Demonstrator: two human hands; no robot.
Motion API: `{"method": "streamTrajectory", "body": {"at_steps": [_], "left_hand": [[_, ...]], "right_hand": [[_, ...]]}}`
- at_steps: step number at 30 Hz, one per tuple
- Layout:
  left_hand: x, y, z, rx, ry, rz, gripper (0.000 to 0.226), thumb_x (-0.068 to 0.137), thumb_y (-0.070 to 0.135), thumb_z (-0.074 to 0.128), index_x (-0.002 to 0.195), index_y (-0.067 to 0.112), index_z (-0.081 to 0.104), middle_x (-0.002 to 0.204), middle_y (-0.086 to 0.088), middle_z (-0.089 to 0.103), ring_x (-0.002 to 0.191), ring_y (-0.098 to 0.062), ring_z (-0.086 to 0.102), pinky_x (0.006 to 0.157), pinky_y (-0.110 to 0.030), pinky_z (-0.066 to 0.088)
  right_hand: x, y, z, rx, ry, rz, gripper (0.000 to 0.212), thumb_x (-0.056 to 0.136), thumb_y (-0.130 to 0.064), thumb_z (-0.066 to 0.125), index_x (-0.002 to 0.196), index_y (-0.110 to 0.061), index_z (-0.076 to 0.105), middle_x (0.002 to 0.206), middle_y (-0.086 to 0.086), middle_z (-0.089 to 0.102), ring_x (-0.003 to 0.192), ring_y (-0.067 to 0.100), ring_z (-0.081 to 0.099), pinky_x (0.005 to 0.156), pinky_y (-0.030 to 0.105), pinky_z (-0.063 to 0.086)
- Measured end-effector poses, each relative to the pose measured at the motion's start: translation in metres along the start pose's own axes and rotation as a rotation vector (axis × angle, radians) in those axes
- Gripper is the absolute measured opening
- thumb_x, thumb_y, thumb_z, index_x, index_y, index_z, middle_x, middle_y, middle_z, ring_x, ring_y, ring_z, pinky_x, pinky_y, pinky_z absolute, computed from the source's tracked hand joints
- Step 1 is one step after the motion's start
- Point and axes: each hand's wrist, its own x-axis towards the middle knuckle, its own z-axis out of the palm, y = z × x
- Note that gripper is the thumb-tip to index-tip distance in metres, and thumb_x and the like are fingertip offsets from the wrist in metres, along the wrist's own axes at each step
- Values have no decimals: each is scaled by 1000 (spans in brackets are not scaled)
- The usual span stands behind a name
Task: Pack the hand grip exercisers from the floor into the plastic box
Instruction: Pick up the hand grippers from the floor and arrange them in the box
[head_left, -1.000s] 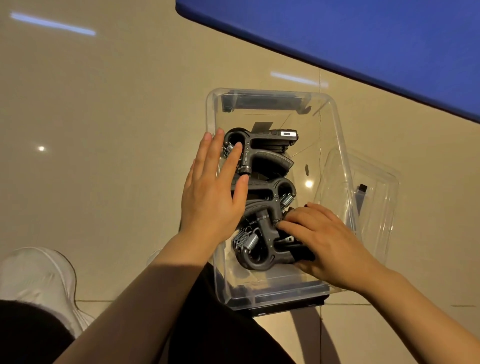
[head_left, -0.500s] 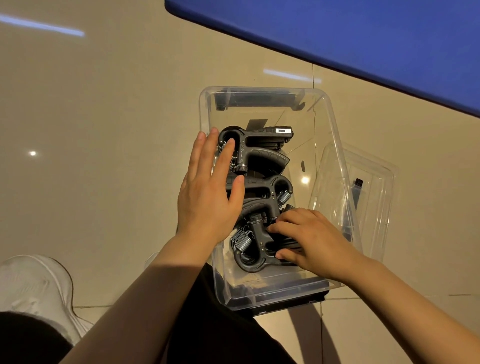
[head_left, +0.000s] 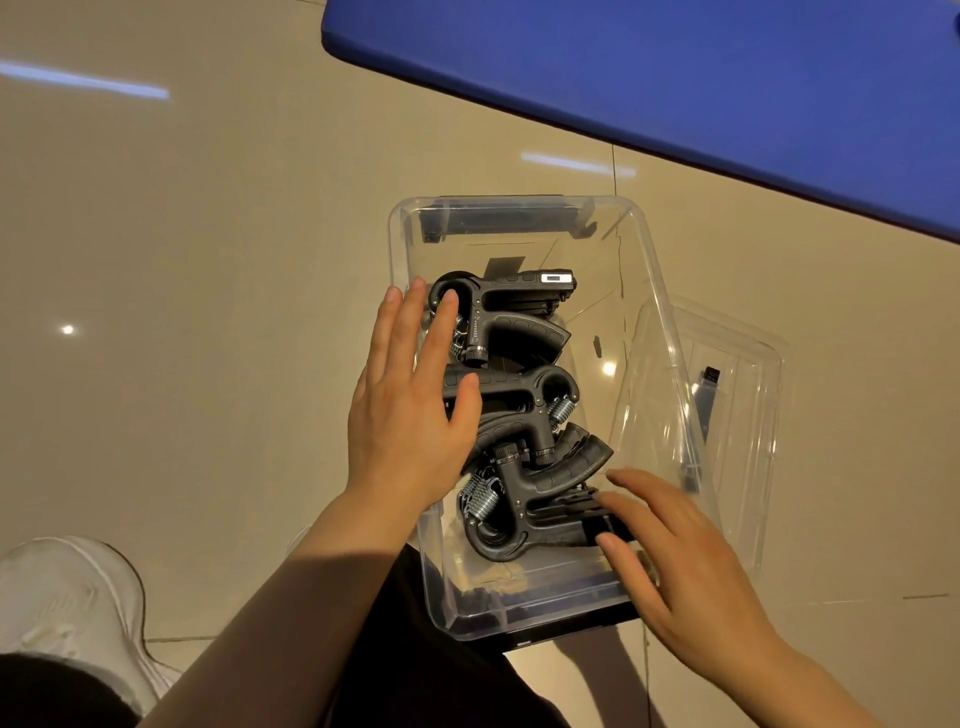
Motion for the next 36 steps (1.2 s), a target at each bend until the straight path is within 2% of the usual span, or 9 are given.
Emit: {"method": "streamTrajectory", "body": {"at_steps": [4,12,18,21,24,27,29,31,36], "left_hand": [[-1,0,2,23,-7,18,68,89,35,42,150,29,10,158,4,6,144,-8,-6,108,-31,20],[1,5,-4,71,-52,20,66,92,32,48,149,28,16,158,1,3,144,-14,-8,108,-44,29],[11,-9,-45,349,-493,223,75,86,66,23,138,36,-22,153,7,-23,138,-20,-30,115,-52,9],[23,5,-94,445,-601,324,76,90,64,27,138,37,-25,153,9,-18,144,-22,11,110,-45,28],[24,52,-159,344,-498,368,72,93,55,34,141,47,-19,153,6,26,124,-20,49,95,-38,45],[2,81,-224,521,-295,524,61,94,50,38,146,41,8,137,6,49,117,-18,51,92,-35,42],[-24,85,-257,638,-168,618,50,95,47,39,141,33,32,127,5,55,116,-17,49,94,-33,37],[-51,78,-284,680,-126,577,43,95,47,36,134,31,43,122,8,57,113,-14,50,92,-31,40],[-123,31,-355,559,62,226,38,95,49,37,129,36,47,115,17,59,105,-7,55,78,-23,40]], "right_hand": [[-8,5,23,-95,199,-38,49,98,-30,27,95,-9,71,105,7,68,92,22,63,77,27,41],[-6,7,27,-159,313,-65,38,90,-24,37,96,-5,70,106,10,68,91,26,63,74,32,46],[-4,5,19,-184,203,-39,34,87,-26,40,95,-9,67,100,7,66,81,23,61,66,31,48],[-2,-1,8,-166,76,16,30,88,-28,39,96,-14,64,94,3,64,77,21,59,65,31,46],[-1,-9,-1,-141,-38,74,33,93,-31,36,108,-18,61,104,-1,63,89,20,60,75,30,44],[11,-37,-17,61,-43,262,30,96,-34,41,120,-21,55,114,-7,55,102,15,55,86,29,43],[29,-74,-34,235,-29,308,21,97,-33,44,106,-22,59,100,-8,59,88,12,57,80,32,48],[57,-122,-54,317,-60,189,16,96,-32,47,96,-23,61,87,-8,61,78,9,56,75,34,49],[111,-278,-116,383,-221,-181,24,93,-38,52,108,-22,61,104,-1,65,93,14,62,83,32,52]]}}
